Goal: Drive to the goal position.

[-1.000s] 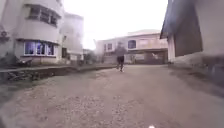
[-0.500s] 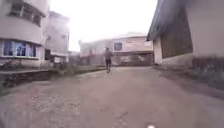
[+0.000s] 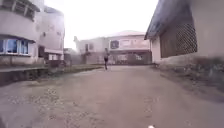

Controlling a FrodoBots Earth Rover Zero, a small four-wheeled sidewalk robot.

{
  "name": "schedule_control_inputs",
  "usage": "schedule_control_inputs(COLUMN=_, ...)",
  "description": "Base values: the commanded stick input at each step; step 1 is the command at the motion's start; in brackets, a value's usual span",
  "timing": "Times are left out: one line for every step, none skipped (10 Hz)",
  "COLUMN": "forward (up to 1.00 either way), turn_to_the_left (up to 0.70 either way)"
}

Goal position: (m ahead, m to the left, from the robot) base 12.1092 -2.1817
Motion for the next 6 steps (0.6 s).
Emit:
schedule_control_inputs(forward=0.7, turn_to_the_left=0.12)
schedule_control_inputs(forward=0.7, turn_to_the_left=0.11)
schedule_control_inputs(forward=0.7, turn_to_the_left=0.08)
schedule_control_inputs(forward=0.7, turn_to_the_left=0.0)
schedule_control_inputs(forward=0.7, turn_to_the_left=-0.09)
schedule_control_inputs(forward=0.7, turn_to_the_left=-0.2)
